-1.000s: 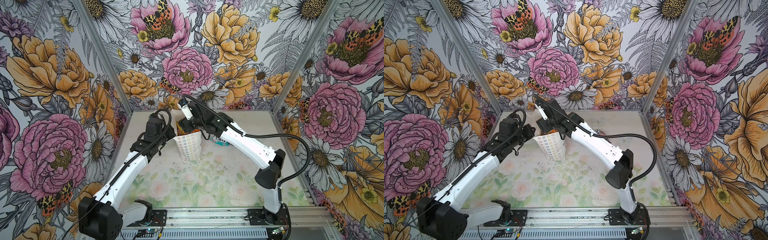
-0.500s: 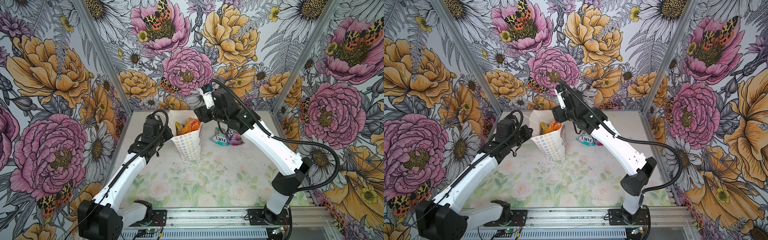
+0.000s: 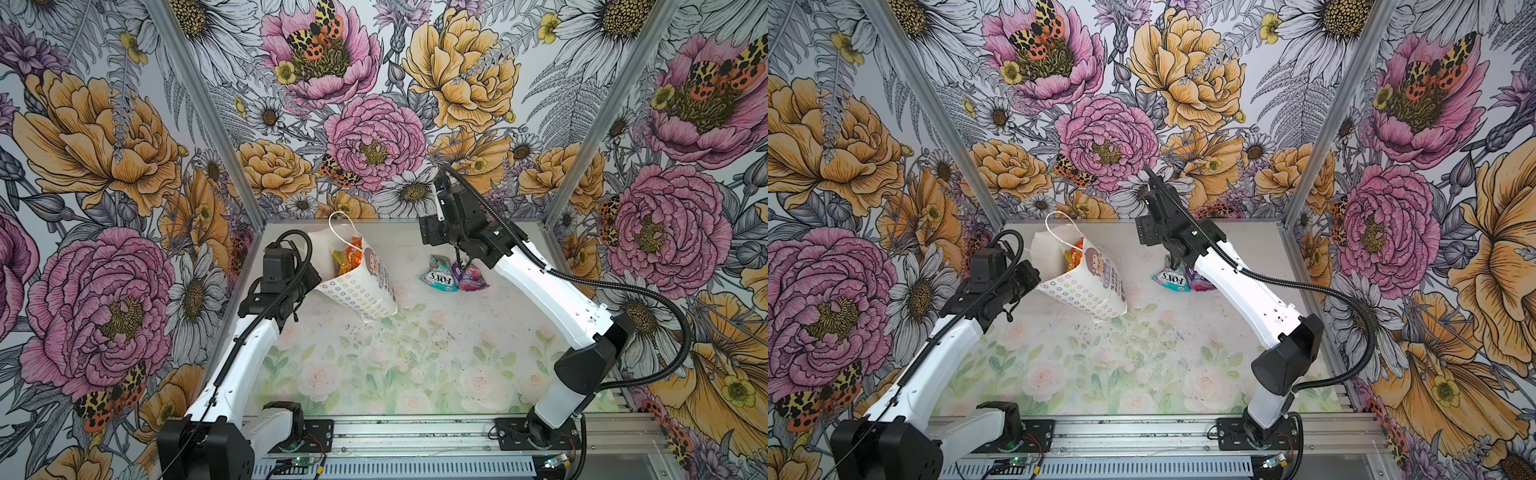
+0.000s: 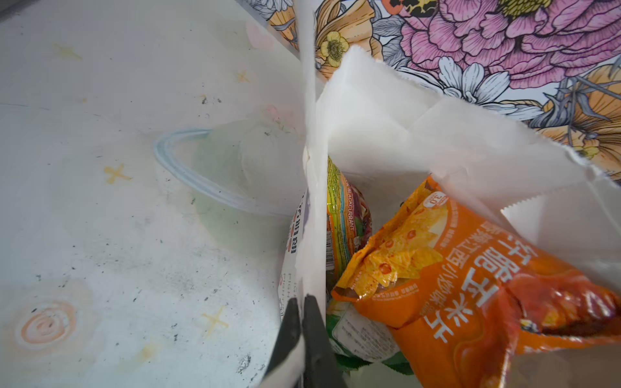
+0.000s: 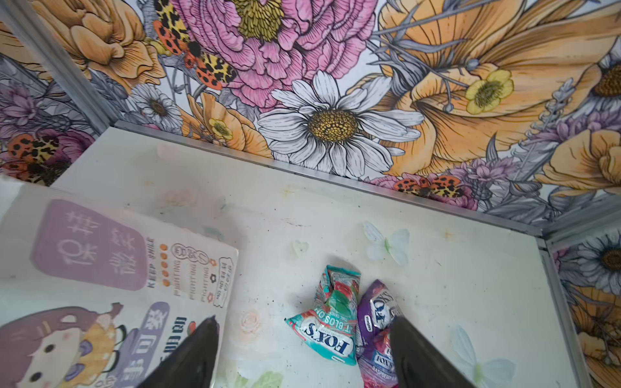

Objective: Place the snacks into the paper bag
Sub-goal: 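Raise the right gripper from the bag and move it over the purple packet, then lower the right gripper onto the purple Fox's packet and close on it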

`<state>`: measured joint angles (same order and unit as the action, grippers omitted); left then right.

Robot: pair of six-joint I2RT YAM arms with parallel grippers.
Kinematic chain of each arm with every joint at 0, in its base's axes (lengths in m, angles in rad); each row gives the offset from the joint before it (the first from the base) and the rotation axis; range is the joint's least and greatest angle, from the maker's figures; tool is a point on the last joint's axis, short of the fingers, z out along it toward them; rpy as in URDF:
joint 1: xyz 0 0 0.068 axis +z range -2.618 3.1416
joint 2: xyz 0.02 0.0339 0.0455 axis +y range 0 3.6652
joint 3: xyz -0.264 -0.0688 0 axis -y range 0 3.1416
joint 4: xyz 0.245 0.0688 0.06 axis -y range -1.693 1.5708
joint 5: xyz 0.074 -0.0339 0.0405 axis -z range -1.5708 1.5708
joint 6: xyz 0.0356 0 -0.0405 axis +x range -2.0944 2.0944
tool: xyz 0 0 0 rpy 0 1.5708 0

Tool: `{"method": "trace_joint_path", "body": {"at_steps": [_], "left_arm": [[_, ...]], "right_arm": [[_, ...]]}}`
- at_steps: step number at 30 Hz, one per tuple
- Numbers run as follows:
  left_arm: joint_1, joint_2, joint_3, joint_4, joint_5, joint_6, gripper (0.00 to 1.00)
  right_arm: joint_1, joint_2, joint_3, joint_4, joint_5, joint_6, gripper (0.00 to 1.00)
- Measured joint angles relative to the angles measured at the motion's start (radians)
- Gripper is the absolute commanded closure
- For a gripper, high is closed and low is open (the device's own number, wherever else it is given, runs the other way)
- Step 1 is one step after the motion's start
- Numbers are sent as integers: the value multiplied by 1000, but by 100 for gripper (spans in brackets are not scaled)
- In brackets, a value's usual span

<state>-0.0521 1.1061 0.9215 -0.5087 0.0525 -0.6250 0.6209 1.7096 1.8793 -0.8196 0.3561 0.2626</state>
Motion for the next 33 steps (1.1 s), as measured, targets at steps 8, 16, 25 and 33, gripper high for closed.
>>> {"method": "trace_joint_path", "body": {"at_steps": [8,16,25,33], "left_arm": [[9,2,0,-11,-6,15,100],[-21,2,35,-19,2,14,100],[-79,12,96,-50,1,15,100],[-140,68,169,-55,-4,23,100]], "right_arm": [[-72,8,-98,0,34,60,13],[-172,36,-193,0,-17,113,12],[-308,136,-234,0,-174,165,3],[-378,198,-240,1,-262,163,3]]}}
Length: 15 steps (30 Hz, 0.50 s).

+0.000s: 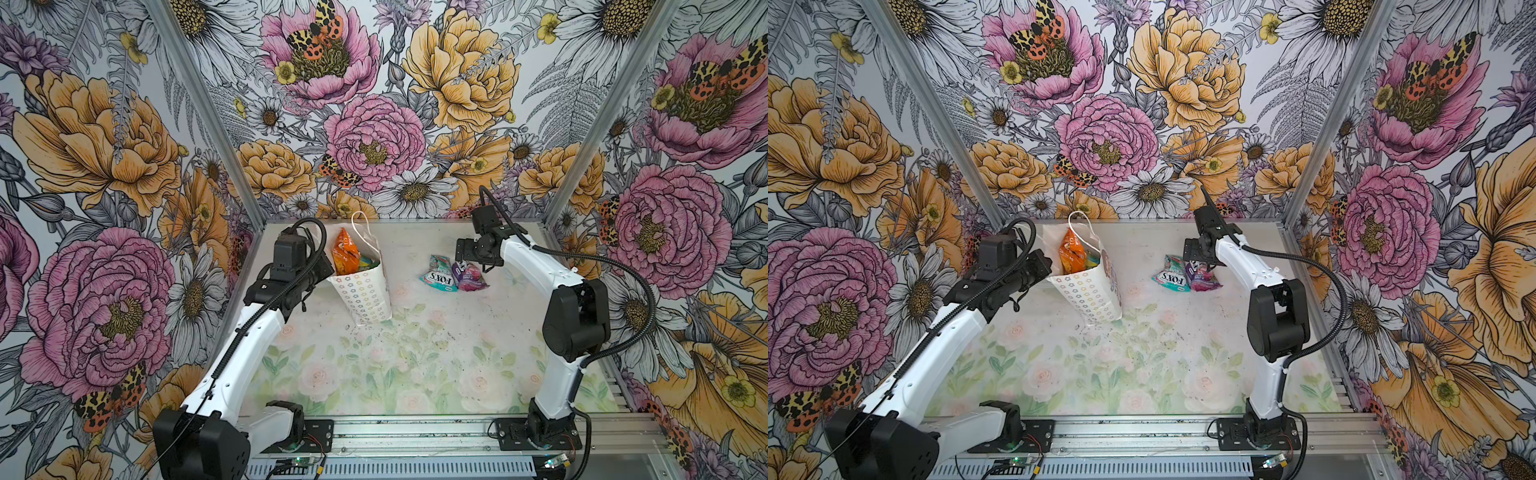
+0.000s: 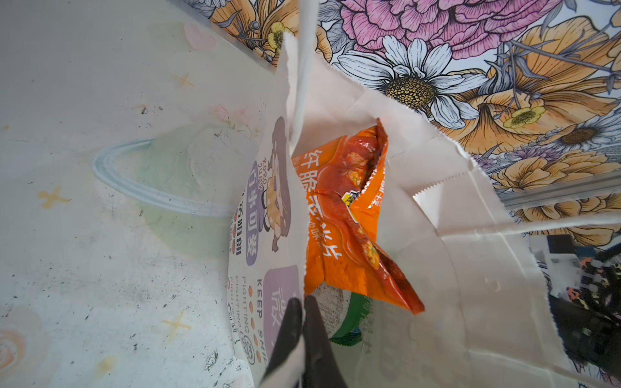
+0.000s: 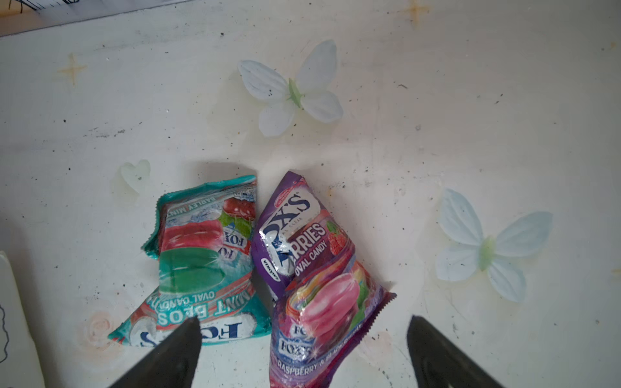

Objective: Place the snacks into the paper bag
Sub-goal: 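Lower the right gripper onto the purple Fox's packet and close on it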

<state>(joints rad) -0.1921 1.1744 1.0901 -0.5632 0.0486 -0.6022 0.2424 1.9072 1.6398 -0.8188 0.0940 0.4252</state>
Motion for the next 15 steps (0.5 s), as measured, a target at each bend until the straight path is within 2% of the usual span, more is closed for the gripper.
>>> {"method": "trace_joint_path", "body": {"at_steps": [15], "left_arm": [[-29,19,19,-1,-11,7,100]], "right_arm": [[-21,120,-3,0,-91,-23,5]]}}
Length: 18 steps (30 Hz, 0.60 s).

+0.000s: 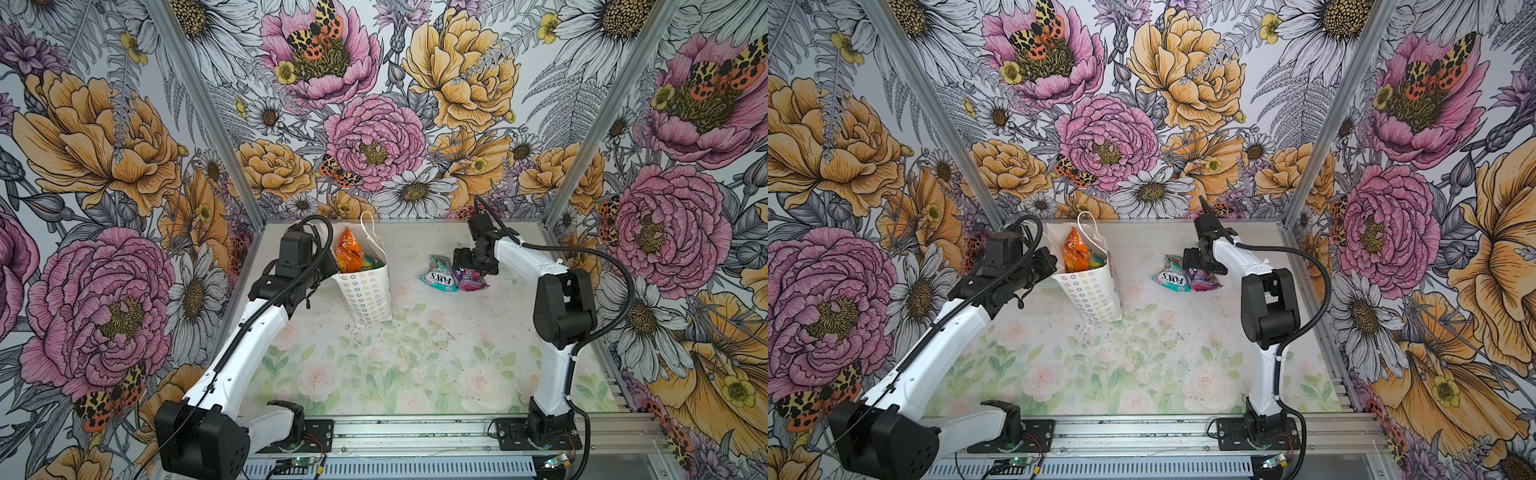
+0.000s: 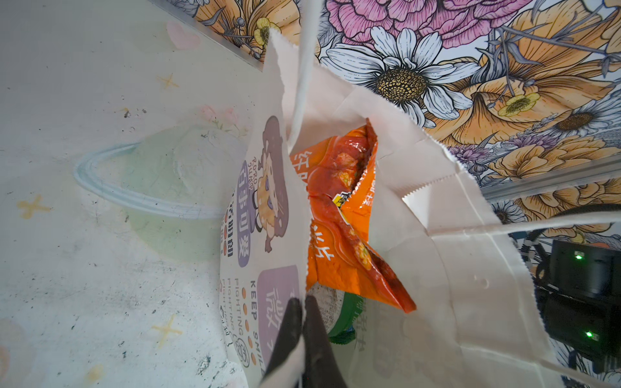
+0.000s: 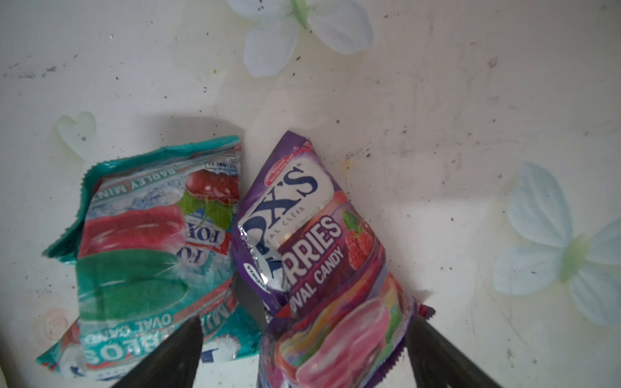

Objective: Place the snacks into the paper bag
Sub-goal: 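Lower the right gripper onto the purple Fox's packet and close on it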

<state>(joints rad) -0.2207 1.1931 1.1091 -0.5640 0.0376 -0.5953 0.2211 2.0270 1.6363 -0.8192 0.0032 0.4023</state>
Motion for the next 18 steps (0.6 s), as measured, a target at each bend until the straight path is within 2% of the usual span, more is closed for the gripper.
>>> {"method": "trace_joint_path", "body": {"at_steps": [18], "left_arm": [[0,0,-9,17,0,0,100]], "right_arm": [[0,77,-11,0,62,-38,11]]}}
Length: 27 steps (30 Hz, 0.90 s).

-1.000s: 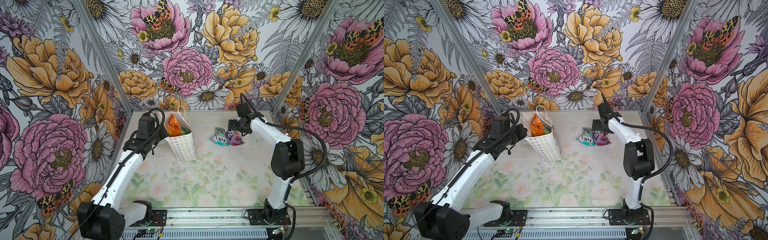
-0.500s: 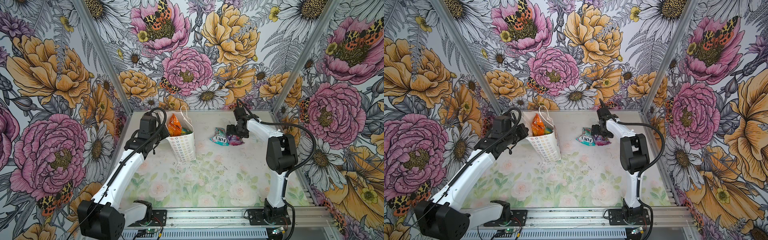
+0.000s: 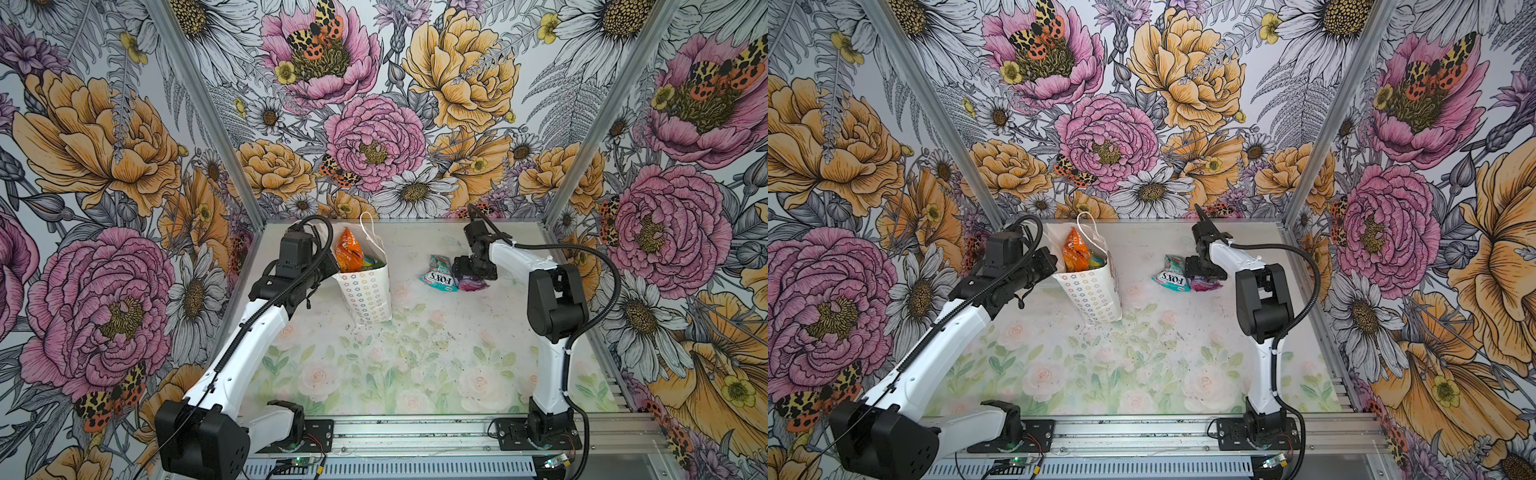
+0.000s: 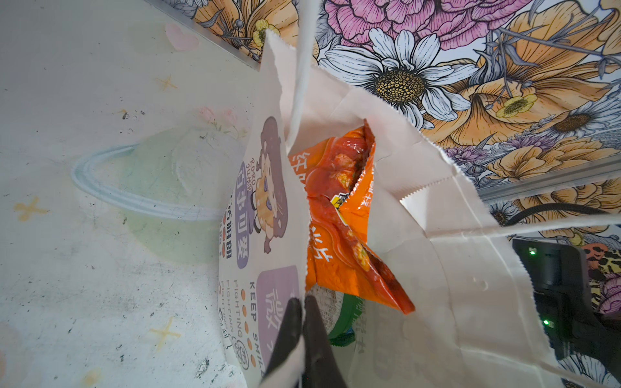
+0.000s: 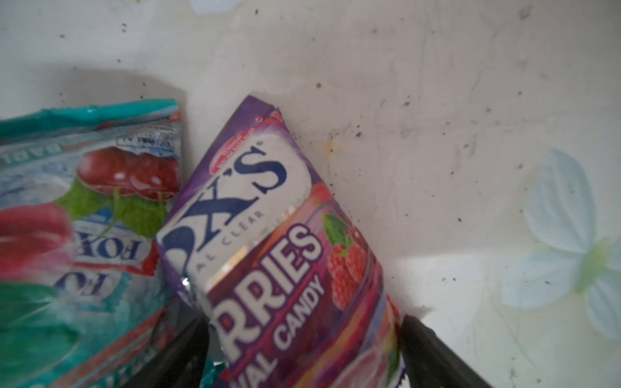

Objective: Place the snacks into the paper bag
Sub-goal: 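Lower the right gripper onto the purple Fox's packet and close on it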

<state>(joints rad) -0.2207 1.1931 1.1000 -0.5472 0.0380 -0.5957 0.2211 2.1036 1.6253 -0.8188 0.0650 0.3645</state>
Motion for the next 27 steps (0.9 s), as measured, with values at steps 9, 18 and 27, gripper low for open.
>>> {"method": "trace_joint_path", "body": {"at_steps": [9,18,27], "left_arm": [[0,-1,-11,17,0,0,100],[1,-8,-18,21,0,0,100],[3,-15,-28,29,0,0,100]], "right_arm": [[0,11,-3,1,9,-16,20],[0,11,-18,18,4,-16,46],[0,-15,-33,24,-33,-15,67]]}}
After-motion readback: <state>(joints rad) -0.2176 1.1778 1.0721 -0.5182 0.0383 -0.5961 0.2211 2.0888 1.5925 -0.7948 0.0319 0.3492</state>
